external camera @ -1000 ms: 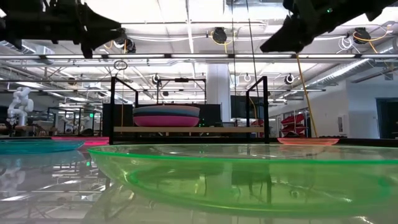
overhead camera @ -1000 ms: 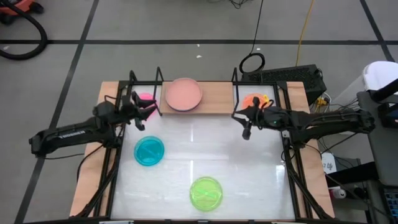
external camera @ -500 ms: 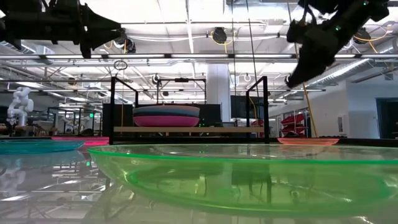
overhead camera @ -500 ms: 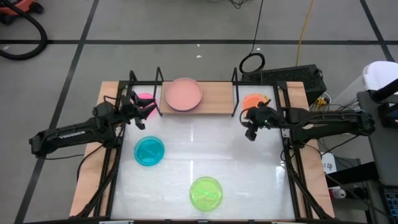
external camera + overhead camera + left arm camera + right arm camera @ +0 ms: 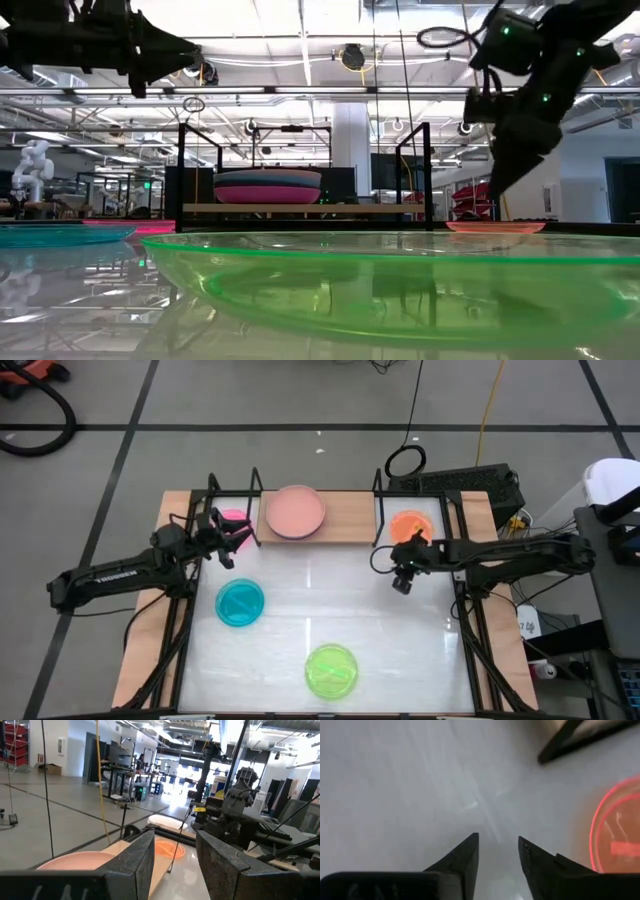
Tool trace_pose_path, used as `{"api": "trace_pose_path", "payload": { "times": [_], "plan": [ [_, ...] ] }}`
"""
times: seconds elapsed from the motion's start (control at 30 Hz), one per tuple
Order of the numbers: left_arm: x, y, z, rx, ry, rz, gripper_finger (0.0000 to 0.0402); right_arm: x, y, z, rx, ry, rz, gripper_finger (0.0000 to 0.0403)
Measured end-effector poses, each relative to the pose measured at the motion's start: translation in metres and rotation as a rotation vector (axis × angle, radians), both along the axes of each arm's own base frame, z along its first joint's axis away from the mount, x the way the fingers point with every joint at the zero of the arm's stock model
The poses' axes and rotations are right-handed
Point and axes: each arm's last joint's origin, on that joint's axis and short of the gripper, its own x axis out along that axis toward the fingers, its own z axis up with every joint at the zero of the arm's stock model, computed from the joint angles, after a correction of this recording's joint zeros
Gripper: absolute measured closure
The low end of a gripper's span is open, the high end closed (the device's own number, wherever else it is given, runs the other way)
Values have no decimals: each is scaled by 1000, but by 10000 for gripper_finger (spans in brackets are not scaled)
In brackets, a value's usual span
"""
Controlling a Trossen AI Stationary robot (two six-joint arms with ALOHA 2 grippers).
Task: Place and stack plates onto a shelf
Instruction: Put the orange transparent plate on the shelf
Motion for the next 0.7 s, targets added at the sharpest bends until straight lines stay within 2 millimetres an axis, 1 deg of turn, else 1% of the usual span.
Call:
{"api": "trace_pose_path", "payload": {
  "times": [0.1,0.23,0.33,0.47,0.7],
  "plan": [
    [0,0,0,0,0,1,252,2,-3,-8,-19,61,-24,255],
    [0,0,0,-1,1,2,252,3,-11,-18,-165,166,-75,222],
    [0,0,0,-3,5,2,252,3,-17,-23,-273,242,-106,206],
    [0,0,-1,-5,11,2,252,4,-24,-27,-344,284,-146,198],
    [0,0,-2,-7,20,2,252,2,-34,-35,-329,336,-199,203]
  ]
}}
